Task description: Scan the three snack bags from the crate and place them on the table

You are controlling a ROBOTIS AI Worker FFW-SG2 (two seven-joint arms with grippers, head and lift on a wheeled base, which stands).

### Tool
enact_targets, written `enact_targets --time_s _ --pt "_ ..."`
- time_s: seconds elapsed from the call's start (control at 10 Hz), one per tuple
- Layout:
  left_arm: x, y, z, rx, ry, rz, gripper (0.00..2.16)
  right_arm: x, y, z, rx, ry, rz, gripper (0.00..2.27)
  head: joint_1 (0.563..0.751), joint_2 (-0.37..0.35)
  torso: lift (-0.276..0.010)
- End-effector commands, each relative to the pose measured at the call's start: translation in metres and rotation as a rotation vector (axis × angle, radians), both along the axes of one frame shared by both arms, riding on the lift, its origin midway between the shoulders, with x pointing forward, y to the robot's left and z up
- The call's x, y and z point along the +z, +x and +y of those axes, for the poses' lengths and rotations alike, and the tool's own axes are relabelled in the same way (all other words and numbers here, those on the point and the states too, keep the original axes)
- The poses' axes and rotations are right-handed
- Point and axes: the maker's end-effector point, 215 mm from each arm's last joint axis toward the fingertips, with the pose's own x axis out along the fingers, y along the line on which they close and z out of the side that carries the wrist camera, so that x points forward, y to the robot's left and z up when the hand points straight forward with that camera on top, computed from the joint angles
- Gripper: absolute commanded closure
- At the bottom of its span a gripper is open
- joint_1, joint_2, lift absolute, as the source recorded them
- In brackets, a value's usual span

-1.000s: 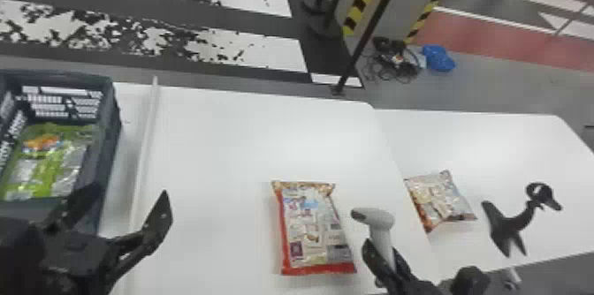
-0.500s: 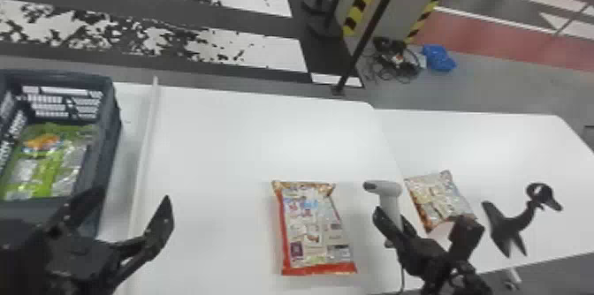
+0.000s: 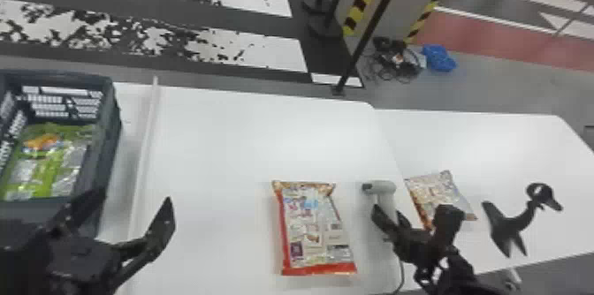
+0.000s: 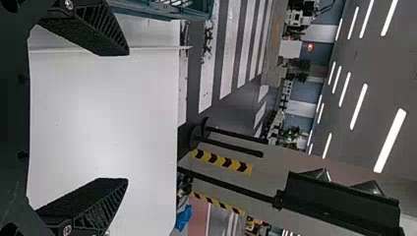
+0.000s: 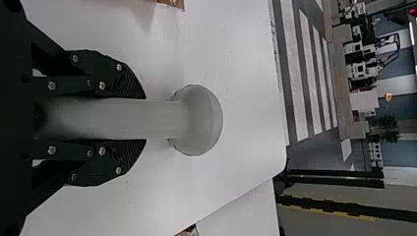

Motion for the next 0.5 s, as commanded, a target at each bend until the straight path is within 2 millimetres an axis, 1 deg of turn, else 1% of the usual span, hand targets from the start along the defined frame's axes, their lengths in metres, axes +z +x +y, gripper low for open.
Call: enact_targets --time_s 0.0,0.1,0.2,0.3,0.4 --pt "0.000 0.000 -0.001 -0.003 0.000 -0.001 0.08 -0.006 -0.002 -0.001 0.016 -0.020 0.029 0.89 0.695 -0.350 -0.037" --pt "0.001 0.001 -0.001 -0.004 -0.002 -0.001 0.08 -0.005 -0.001 0.005 0.037 -0.029 0.027 0.00 0.695 -0.350 -0.037" --pt "0.002 0.001 -0.002 -0.006 -0.002 -0.004 0.08 0.013 -0.002 0.000 0.030 -0.054 -0.013 0.00 0.695 -0.350 -0.037" --pt "0.001 0.000 -0.002 -0.007 -0.001 -0.002 0.08 0.039 -0.005 0.006 0.056 -0.074 -0.058 0.05 0.695 -0.350 -0.037" --pt "0.001 0.001 -0.002 -0.007 -0.001 -0.002 0.08 0.072 -0.009 0.022 0.120 -0.096 -0.106 0.05 0.695 -0.350 -0.037"
